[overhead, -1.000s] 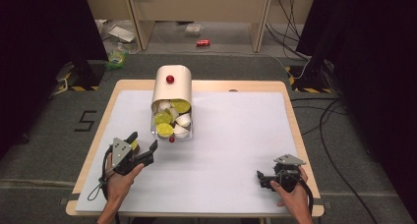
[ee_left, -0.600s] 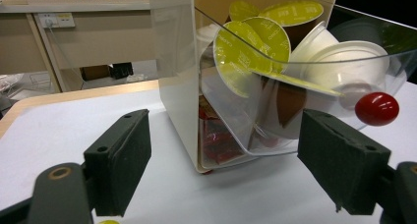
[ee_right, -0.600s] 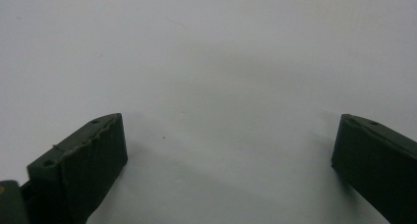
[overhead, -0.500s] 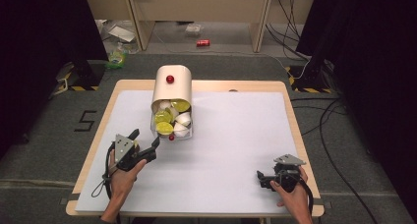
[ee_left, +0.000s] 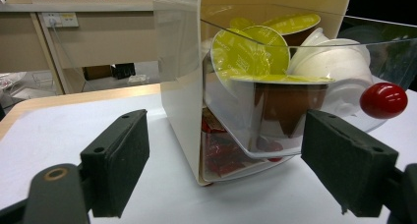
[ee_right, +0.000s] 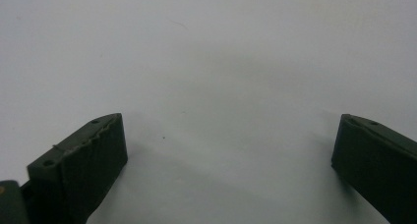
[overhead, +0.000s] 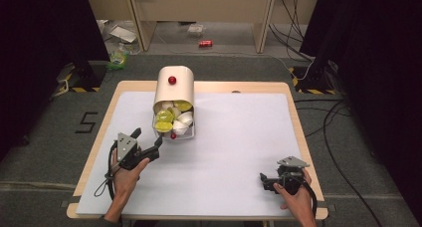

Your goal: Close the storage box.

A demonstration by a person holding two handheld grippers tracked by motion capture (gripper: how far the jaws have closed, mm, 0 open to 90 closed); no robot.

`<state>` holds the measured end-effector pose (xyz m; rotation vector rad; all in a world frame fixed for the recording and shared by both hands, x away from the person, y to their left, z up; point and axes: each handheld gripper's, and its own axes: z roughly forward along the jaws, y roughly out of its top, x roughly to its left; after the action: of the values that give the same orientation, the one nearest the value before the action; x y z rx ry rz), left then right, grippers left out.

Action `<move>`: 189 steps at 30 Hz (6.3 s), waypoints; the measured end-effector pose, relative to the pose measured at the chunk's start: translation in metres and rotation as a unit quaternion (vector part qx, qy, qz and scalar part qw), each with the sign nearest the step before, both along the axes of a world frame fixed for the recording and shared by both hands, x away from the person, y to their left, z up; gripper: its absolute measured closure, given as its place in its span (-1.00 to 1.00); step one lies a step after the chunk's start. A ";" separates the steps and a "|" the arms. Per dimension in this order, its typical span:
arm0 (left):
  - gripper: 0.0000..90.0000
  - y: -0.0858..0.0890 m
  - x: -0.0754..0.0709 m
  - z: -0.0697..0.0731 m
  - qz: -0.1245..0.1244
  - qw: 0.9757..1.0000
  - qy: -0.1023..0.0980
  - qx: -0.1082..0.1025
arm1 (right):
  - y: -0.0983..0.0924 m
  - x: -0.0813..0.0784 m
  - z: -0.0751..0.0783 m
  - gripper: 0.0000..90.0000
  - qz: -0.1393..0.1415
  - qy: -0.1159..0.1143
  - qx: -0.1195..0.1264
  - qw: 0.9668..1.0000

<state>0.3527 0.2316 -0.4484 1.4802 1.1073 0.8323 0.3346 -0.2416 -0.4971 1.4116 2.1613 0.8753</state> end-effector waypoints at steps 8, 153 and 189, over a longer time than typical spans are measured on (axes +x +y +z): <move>-0.60 0.000 0.007 0.000 0.002 1.000 0.002 -0.002 | 0.000 0.000 0.000 -0.99 0.000 0.000 0.000 1.000; -0.57 0.028 -0.035 -0.024 -0.026 1.000 0.002 0.012 | 0.000 0.000 0.000 -0.99 0.000 0.000 0.000 1.000; -0.67 0.038 -0.063 -0.048 -0.055 0.997 0.025 0.041 | 0.000 0.000 0.000 -0.99 0.000 -0.001 0.000 1.000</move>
<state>0.2898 0.2697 -0.4965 1.6228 1.0303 0.7753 0.3345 -0.2415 -0.4972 1.4100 2.1606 0.8753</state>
